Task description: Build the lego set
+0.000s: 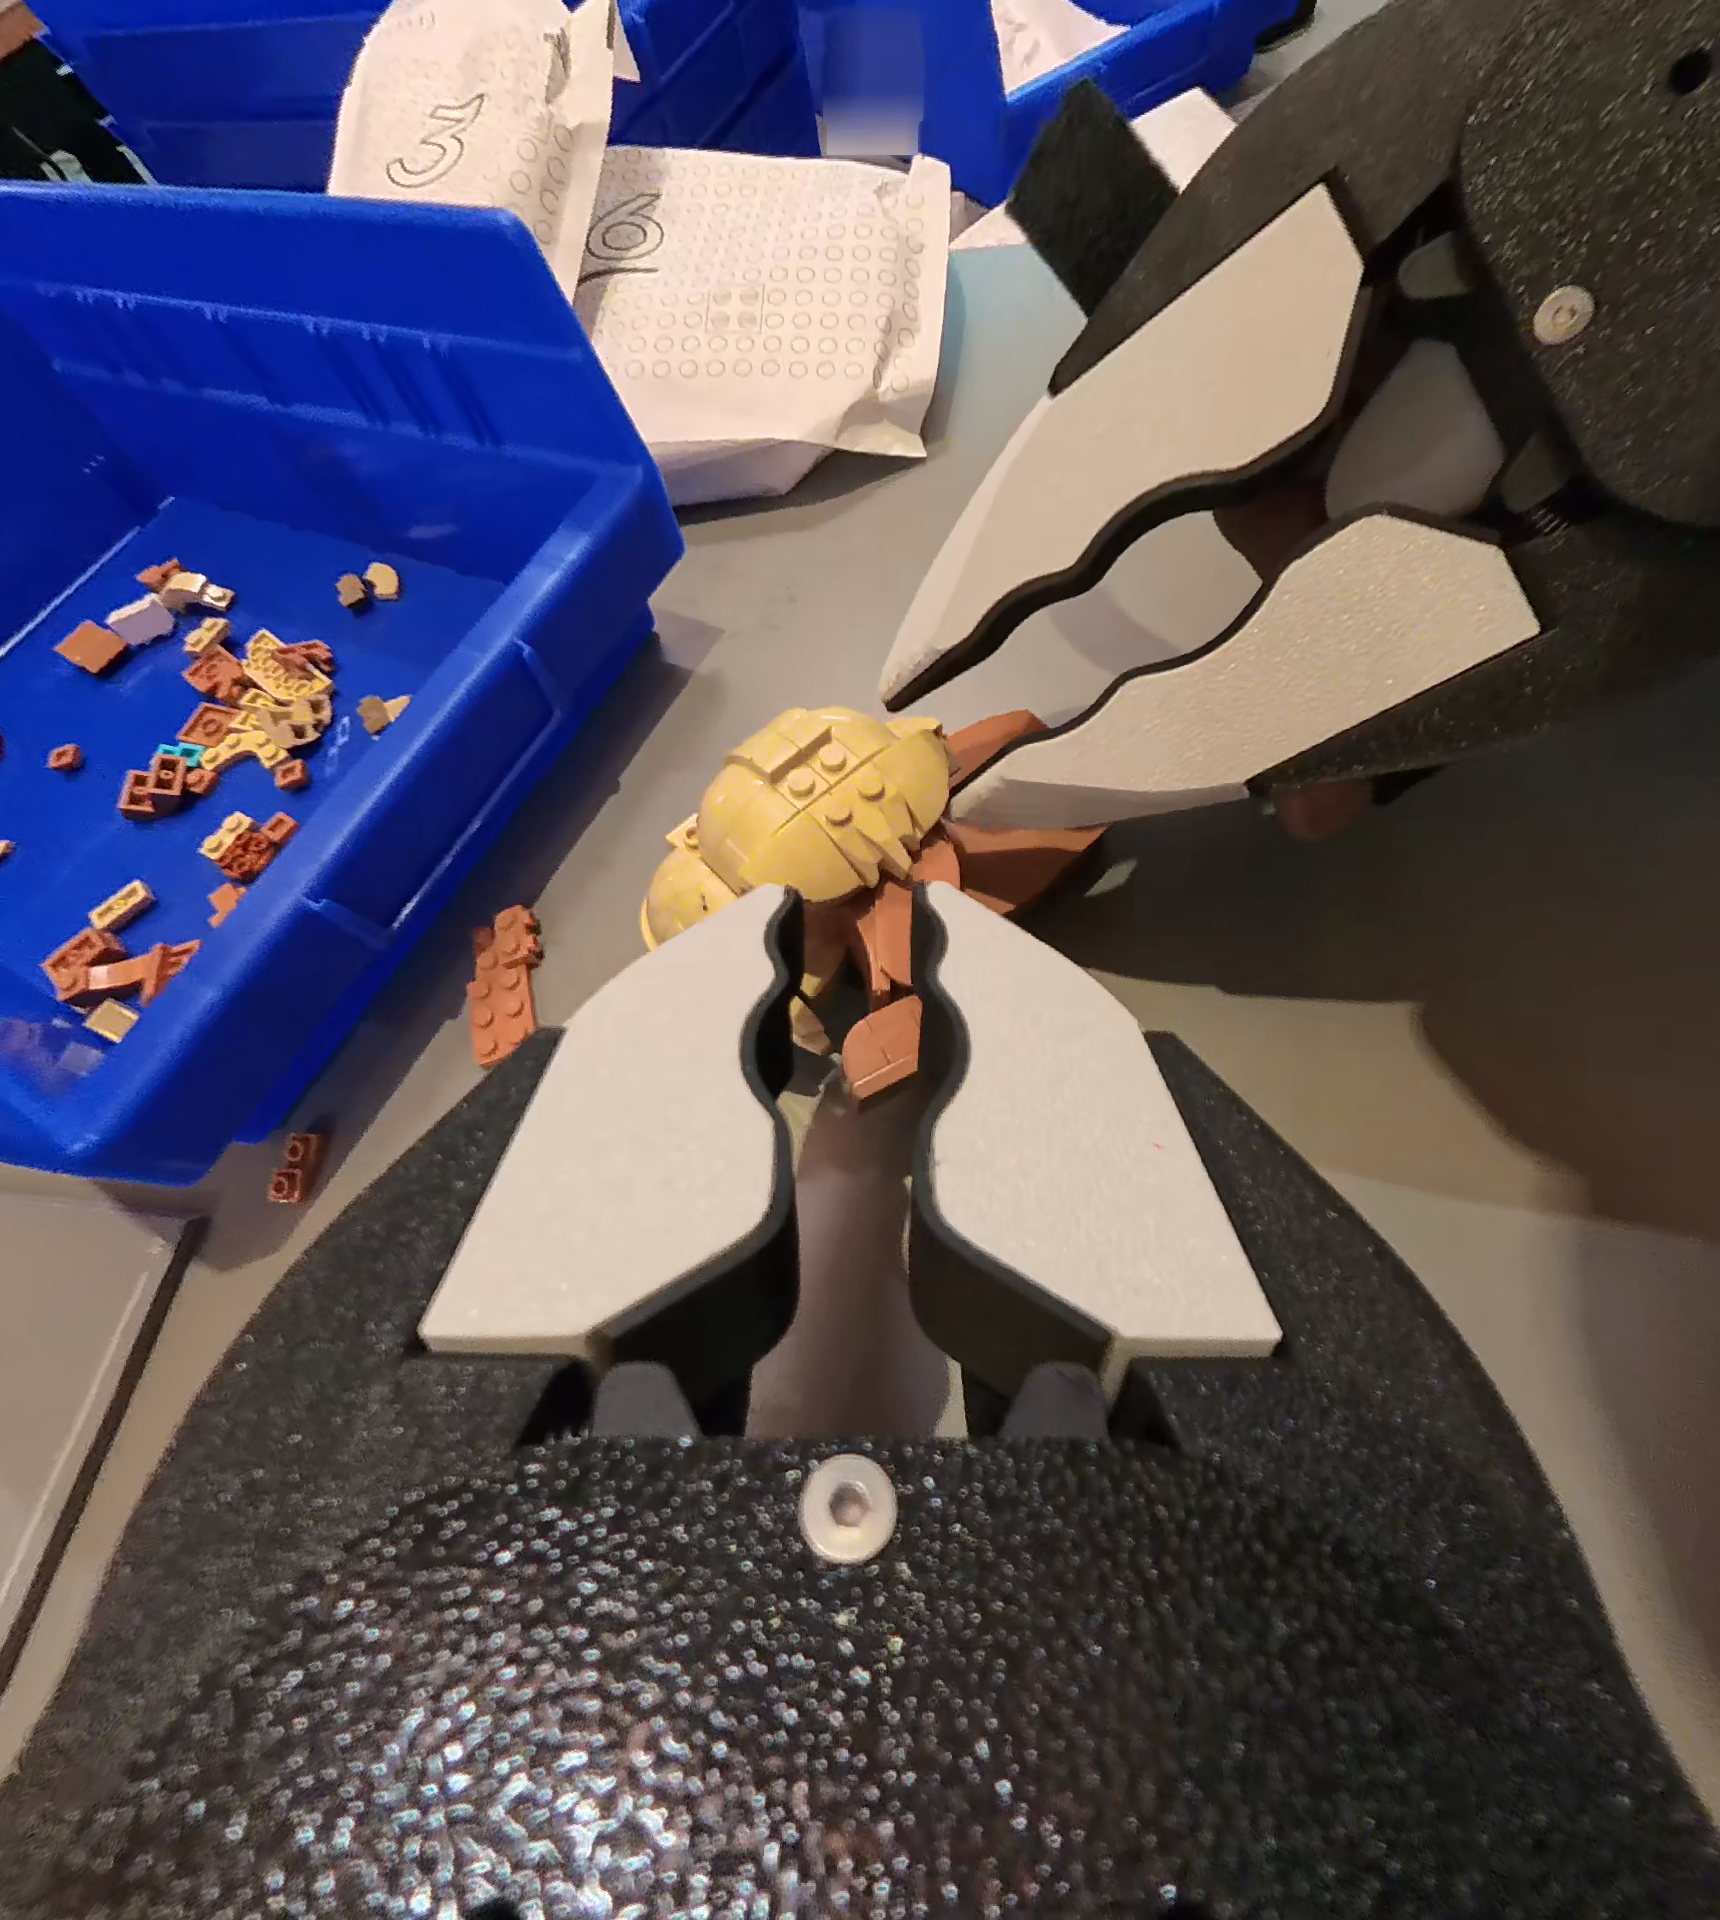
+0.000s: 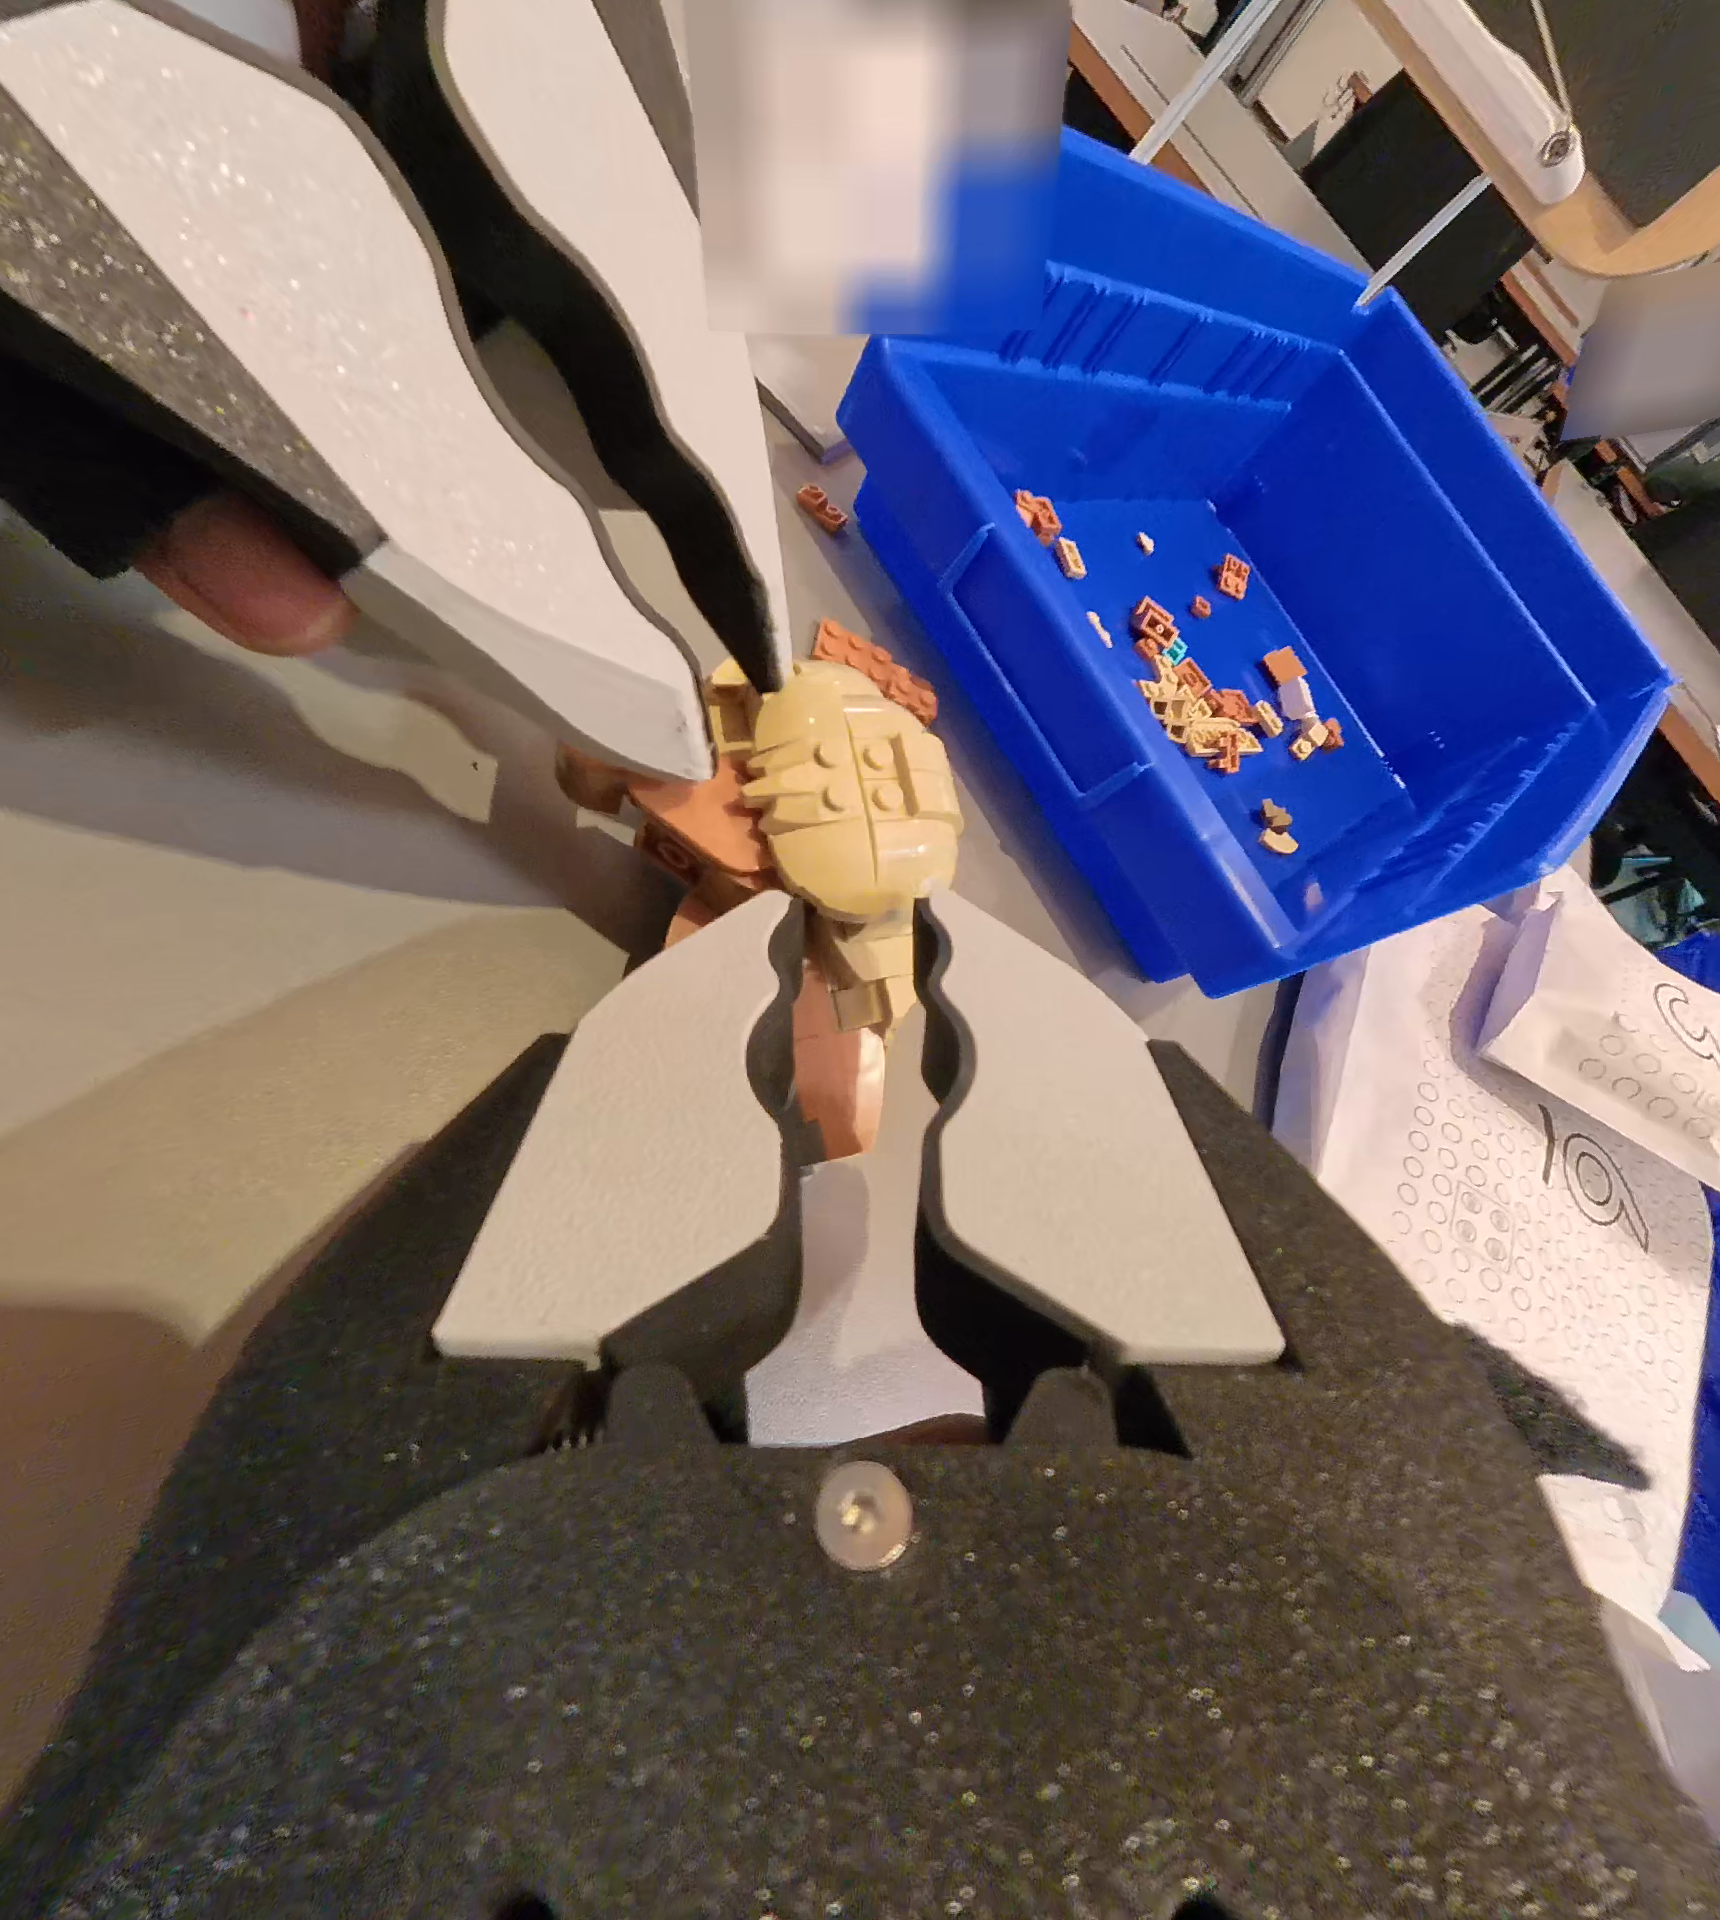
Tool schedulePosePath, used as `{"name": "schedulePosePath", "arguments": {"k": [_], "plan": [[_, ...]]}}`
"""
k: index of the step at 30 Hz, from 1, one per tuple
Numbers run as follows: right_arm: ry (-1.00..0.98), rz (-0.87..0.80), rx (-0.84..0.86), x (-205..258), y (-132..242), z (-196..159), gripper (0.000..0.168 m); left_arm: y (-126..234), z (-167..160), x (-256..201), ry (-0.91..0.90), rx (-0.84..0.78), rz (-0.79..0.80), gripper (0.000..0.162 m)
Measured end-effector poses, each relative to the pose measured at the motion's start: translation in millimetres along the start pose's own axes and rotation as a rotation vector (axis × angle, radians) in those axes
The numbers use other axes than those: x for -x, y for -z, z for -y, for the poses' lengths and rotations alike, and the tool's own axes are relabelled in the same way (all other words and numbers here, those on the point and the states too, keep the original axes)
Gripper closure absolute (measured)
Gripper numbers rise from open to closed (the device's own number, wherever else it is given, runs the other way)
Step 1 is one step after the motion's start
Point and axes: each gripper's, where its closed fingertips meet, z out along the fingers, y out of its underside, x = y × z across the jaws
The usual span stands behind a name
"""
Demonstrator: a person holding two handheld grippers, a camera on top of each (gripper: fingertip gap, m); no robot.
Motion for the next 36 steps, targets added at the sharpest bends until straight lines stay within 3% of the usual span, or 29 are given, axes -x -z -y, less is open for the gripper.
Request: {"name": "schedulePosePath", "arguments": {"k": [28, 36], "plan": [[-0.061, 0.141, -0.083, -2.4, -1.4, 1.8, 0.134, -5.1, 0.3, 8.4, -0.063, 0.052, 0.093, 0.145], [-0.325, 0.312, -0.167, -11.5, -0.3, 14.4, 0.133, -5.1, 1.1, 7.8, -0.084, 0.054, 0.100, 0.145]]}}
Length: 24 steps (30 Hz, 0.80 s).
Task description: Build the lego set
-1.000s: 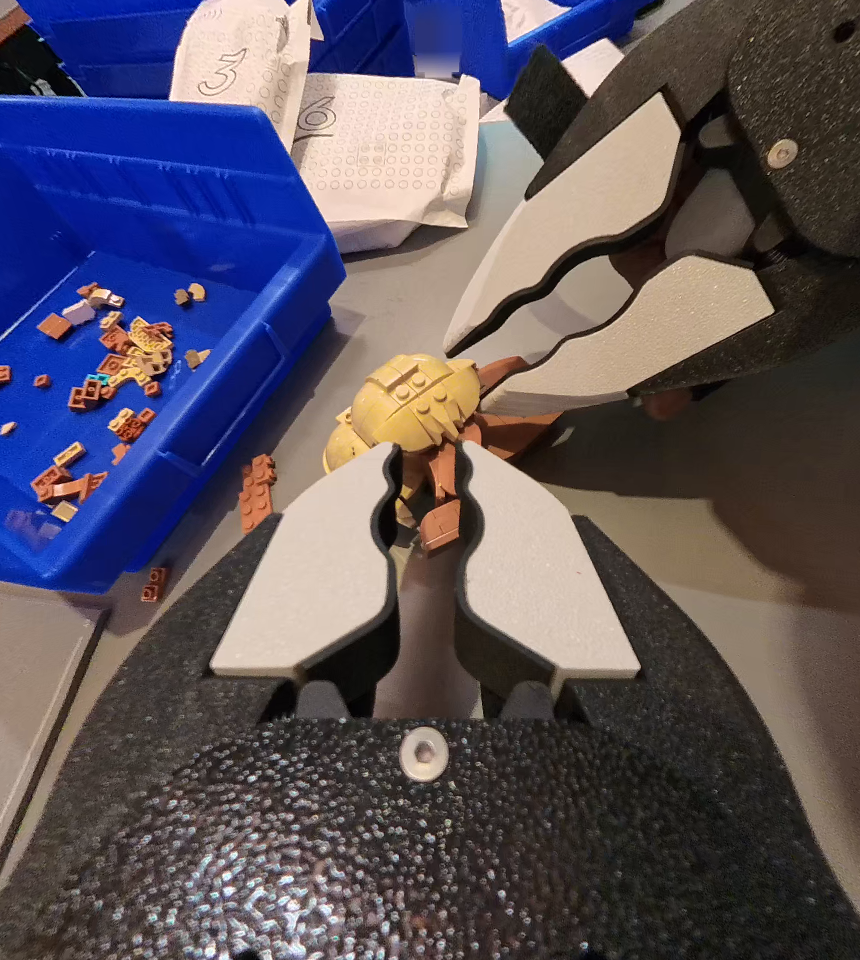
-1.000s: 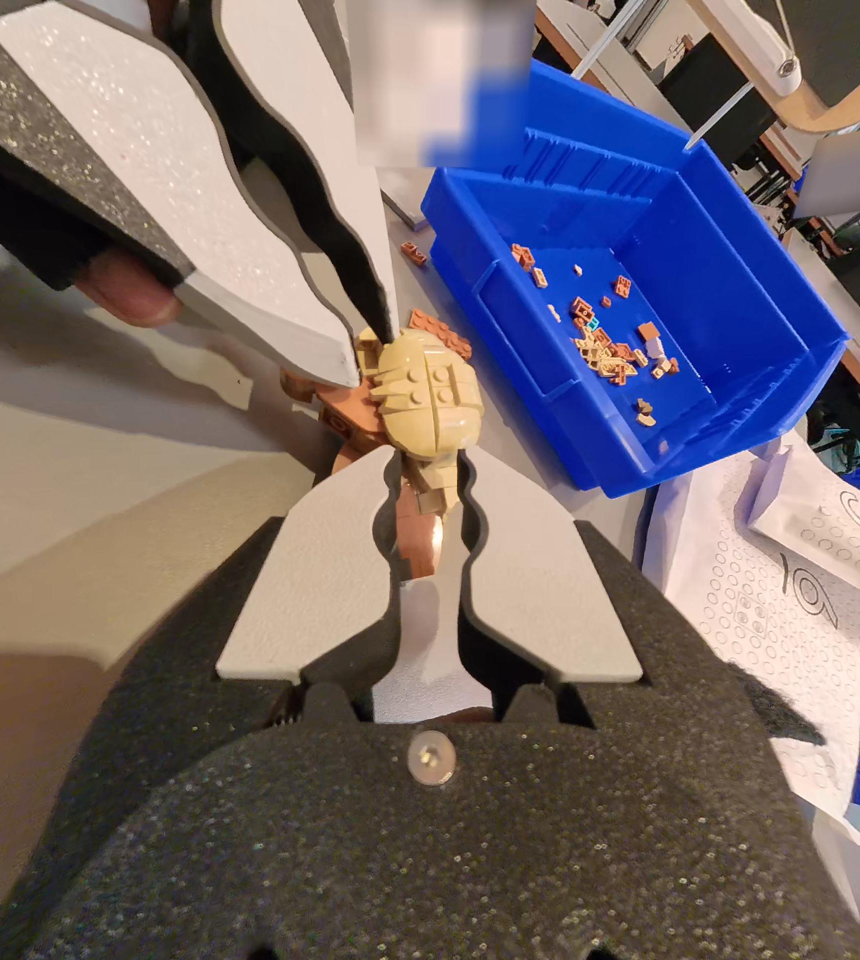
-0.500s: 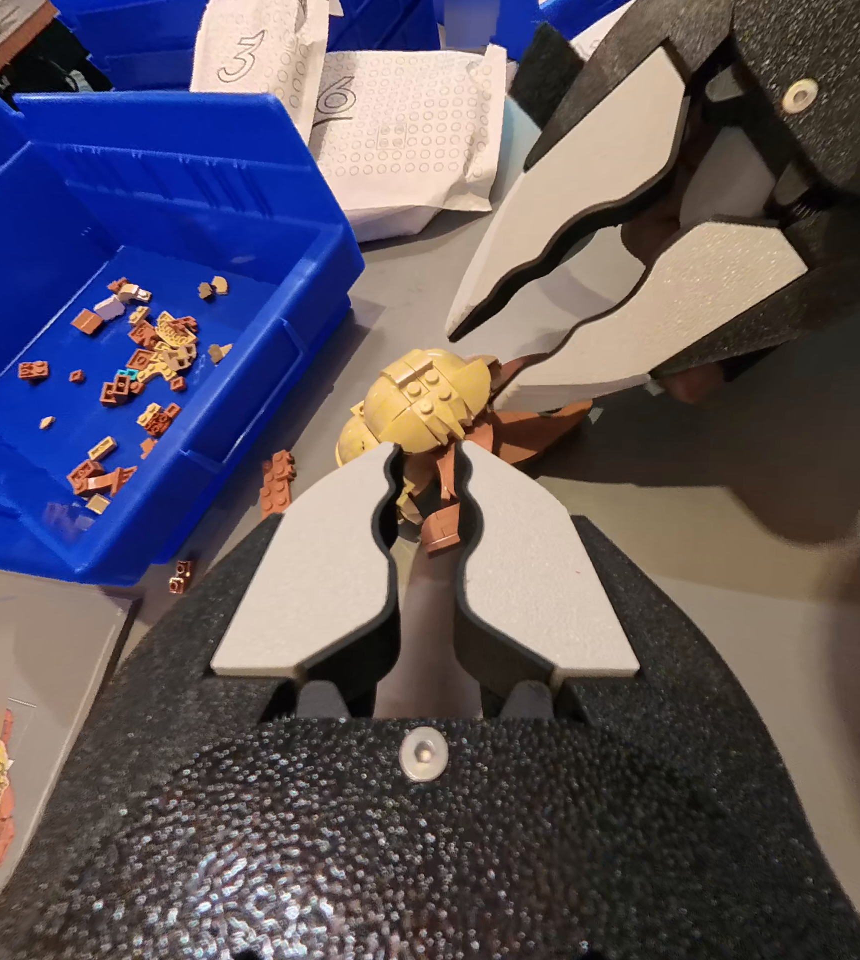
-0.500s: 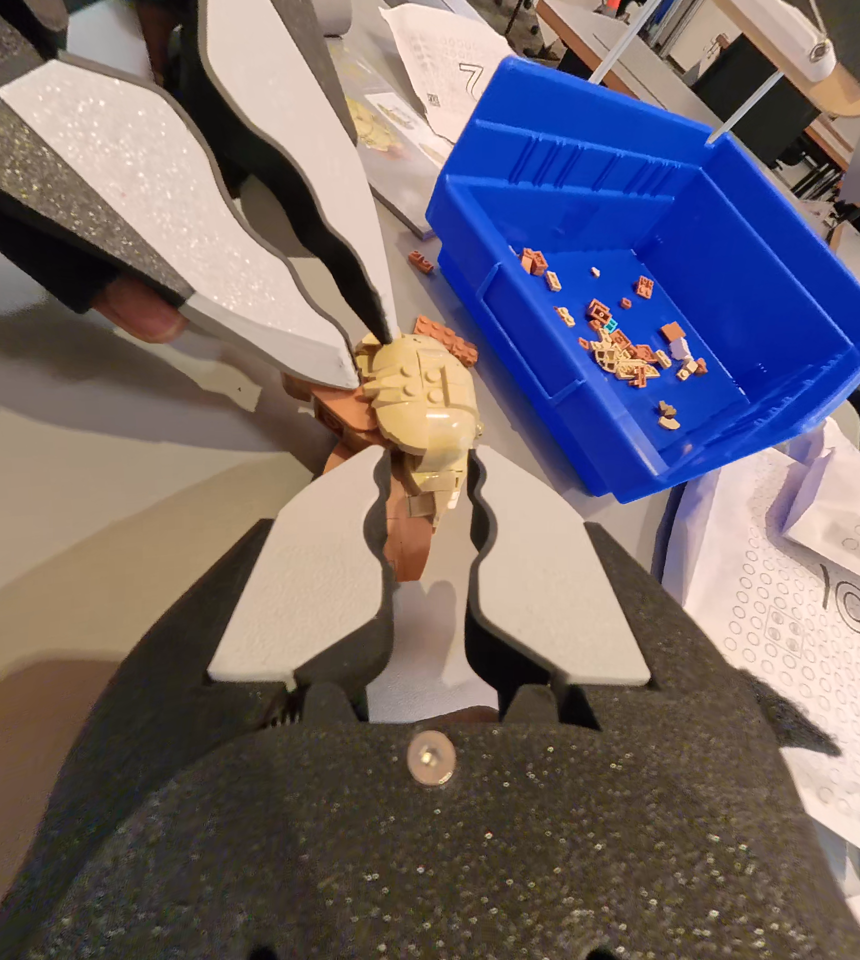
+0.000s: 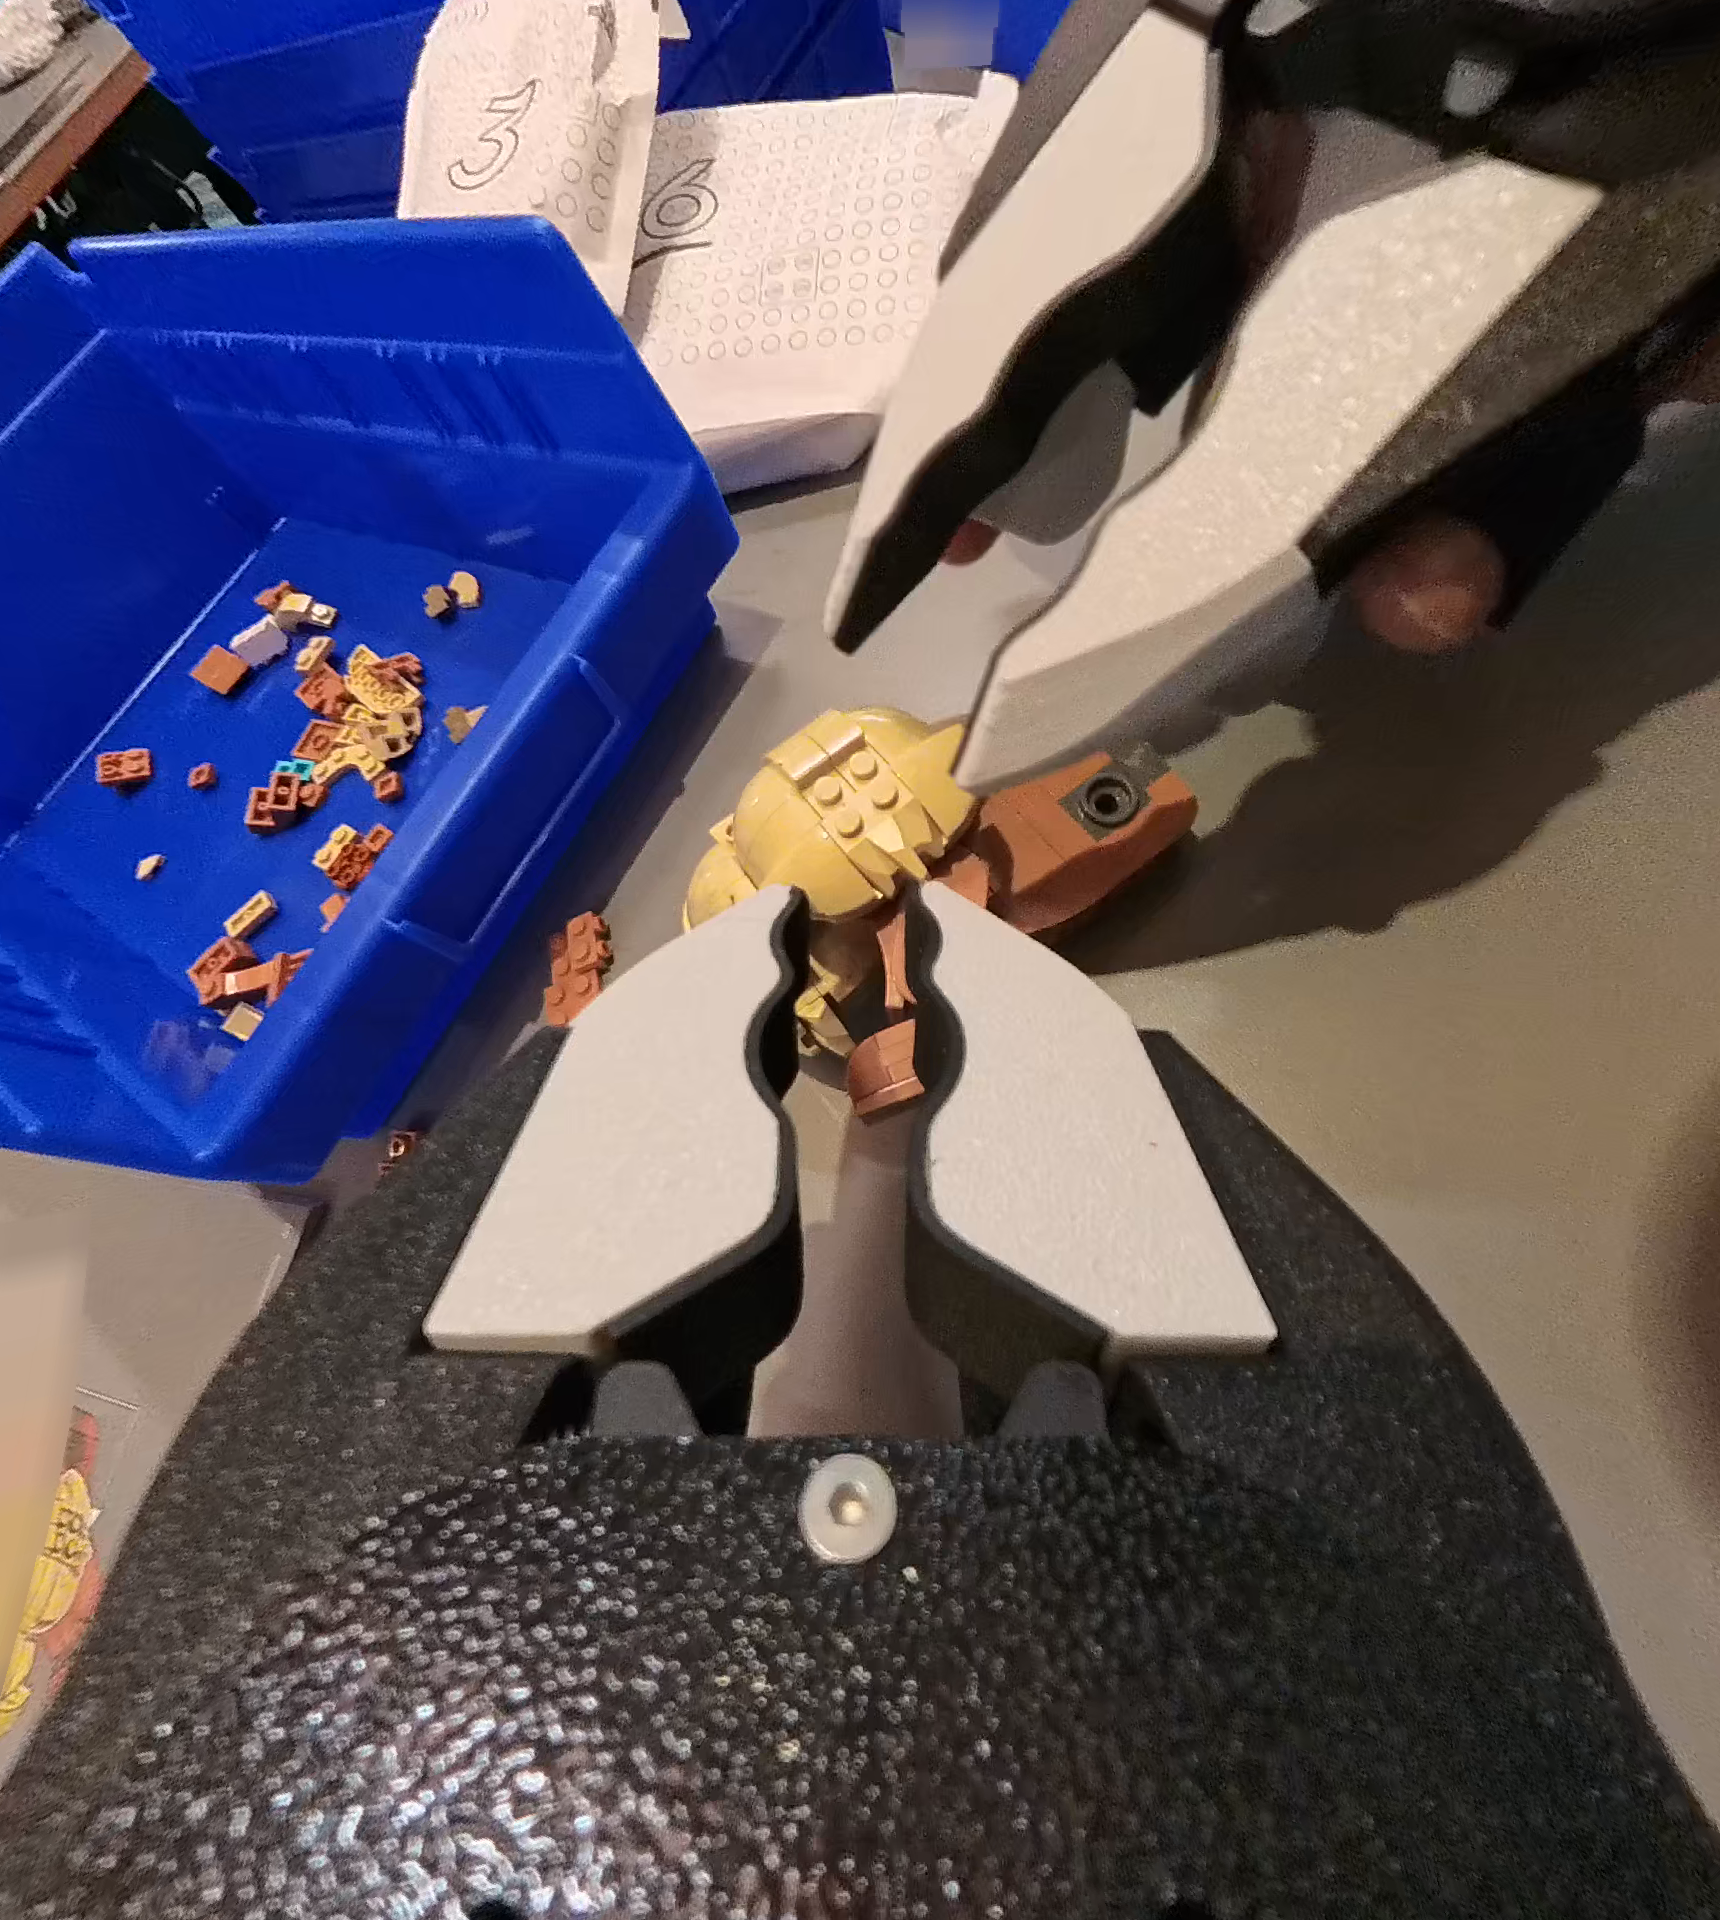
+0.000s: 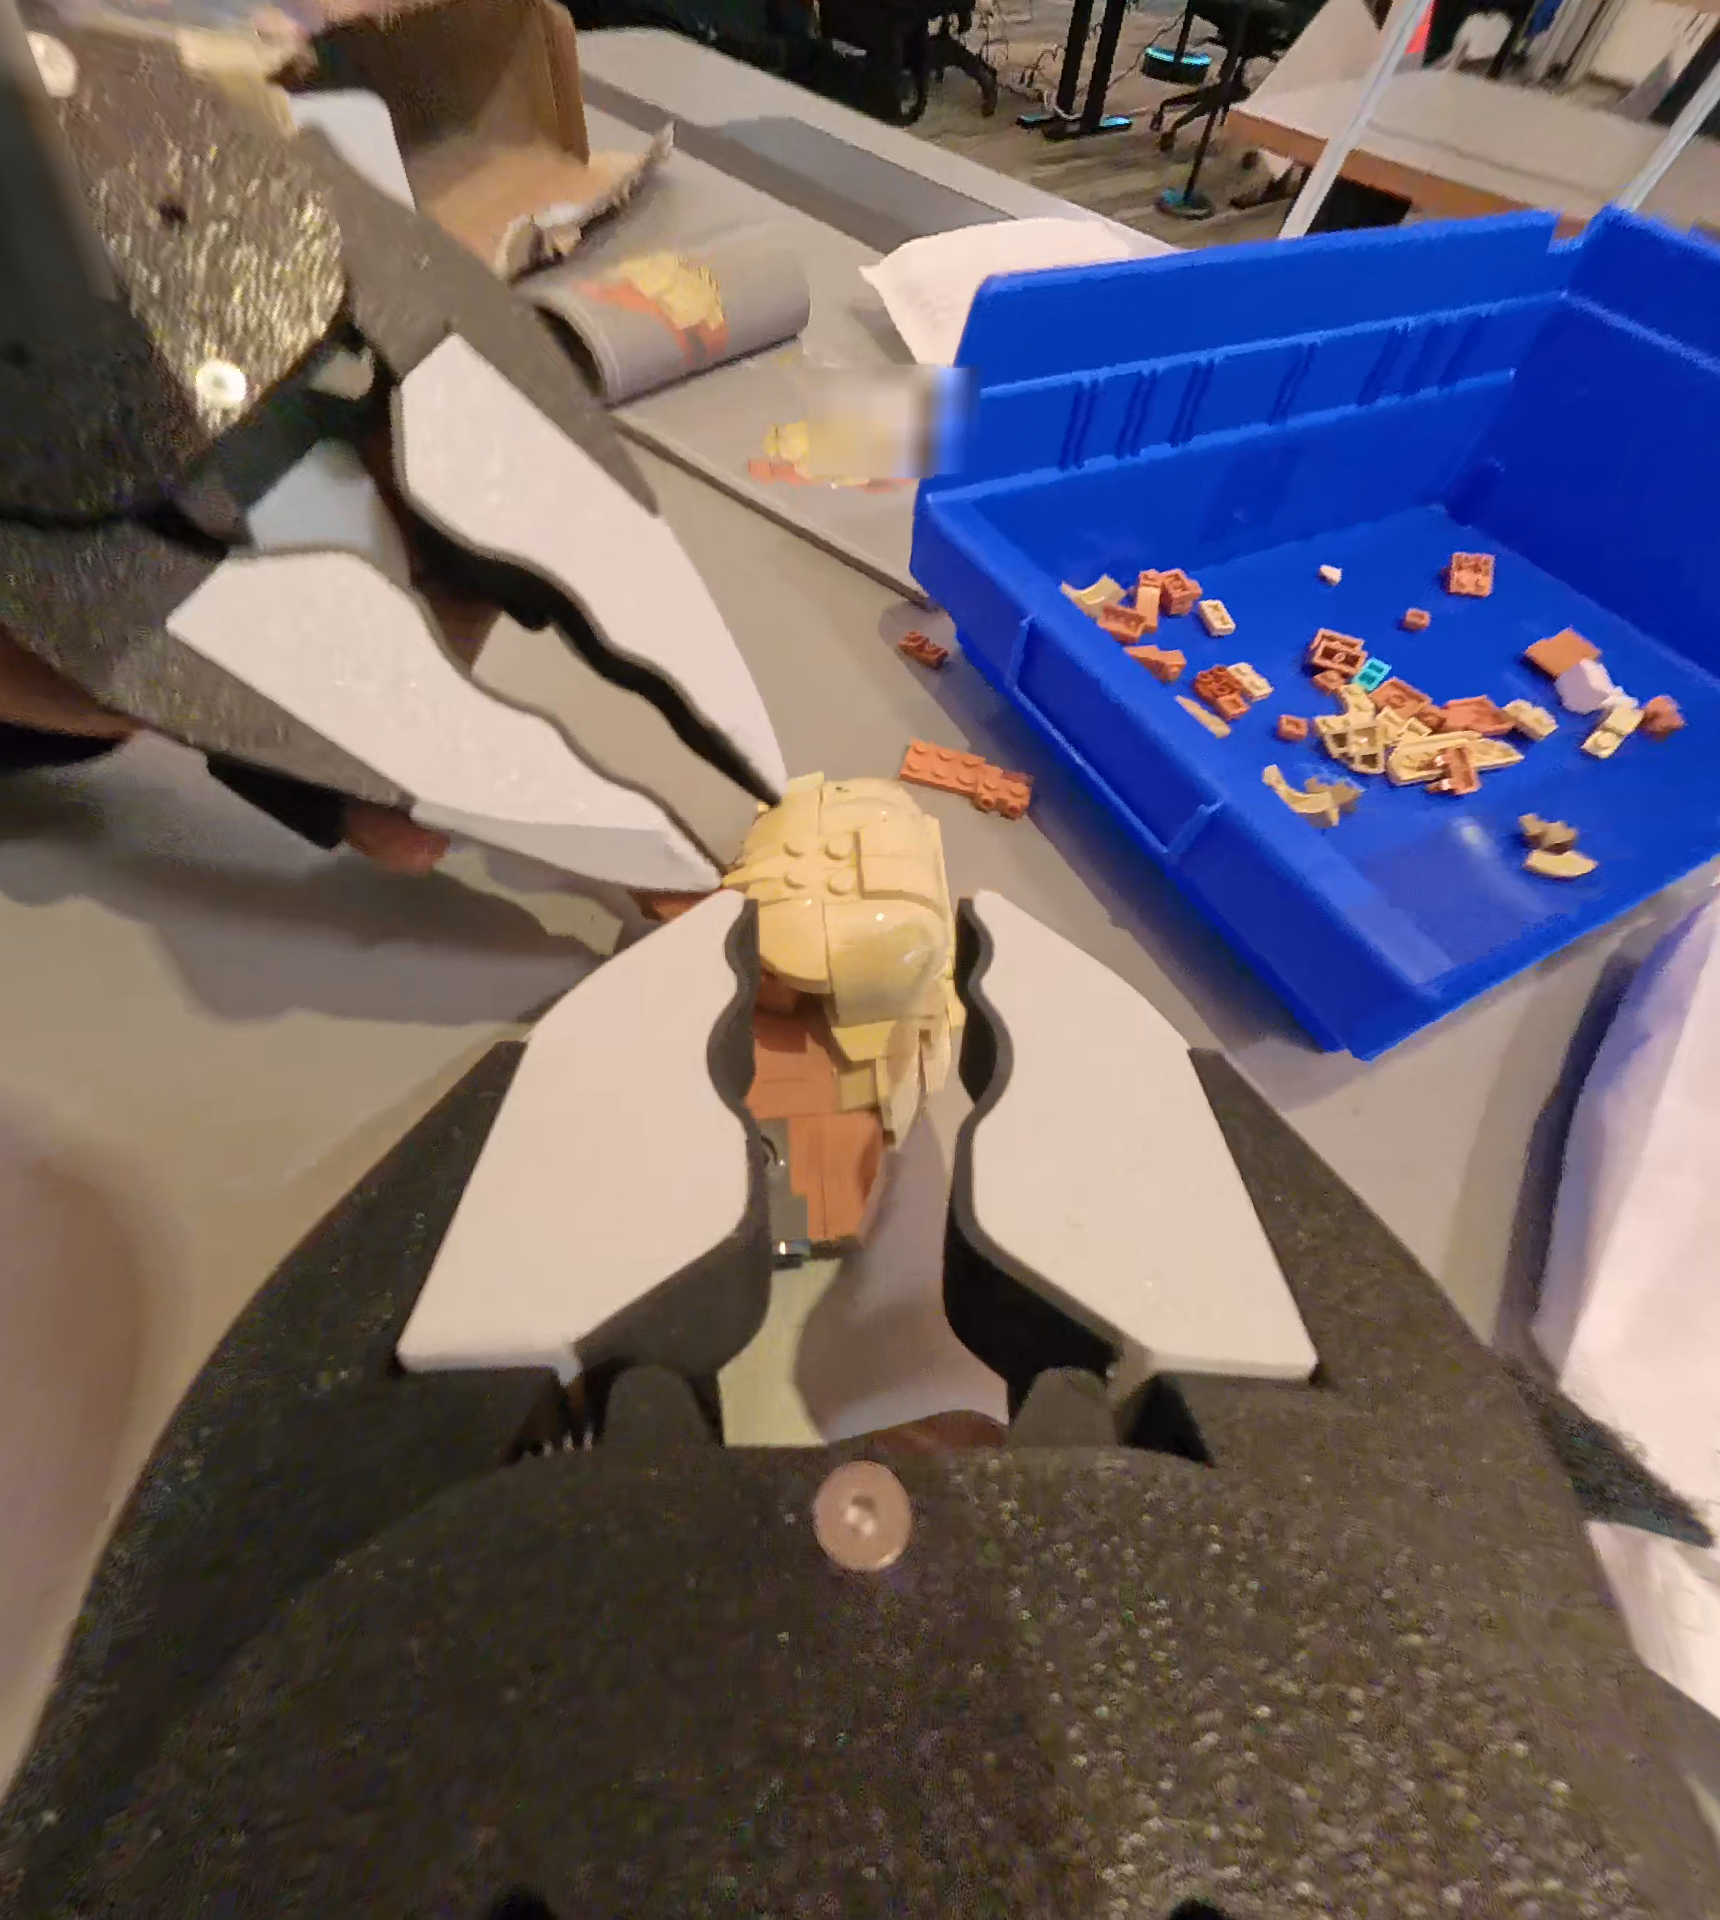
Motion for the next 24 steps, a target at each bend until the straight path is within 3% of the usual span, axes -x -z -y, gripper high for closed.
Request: {"name": "schedulePosePath", "arguments": {"k": [6, 24], "plan": [[-0.135, 0.085, 0.006, -4.4, -7.2, 1.4, 0.133, -0.1, -0.4, -0.2, -0.008, 0.000, 0.000, 0.145], [-0.225, 0.140, -0.001, -2.8, -10.3, -2.5, 0.138, -0.7, 1.6, 0.5, -0.034, -0.019, -0.001, 0.146]]}}
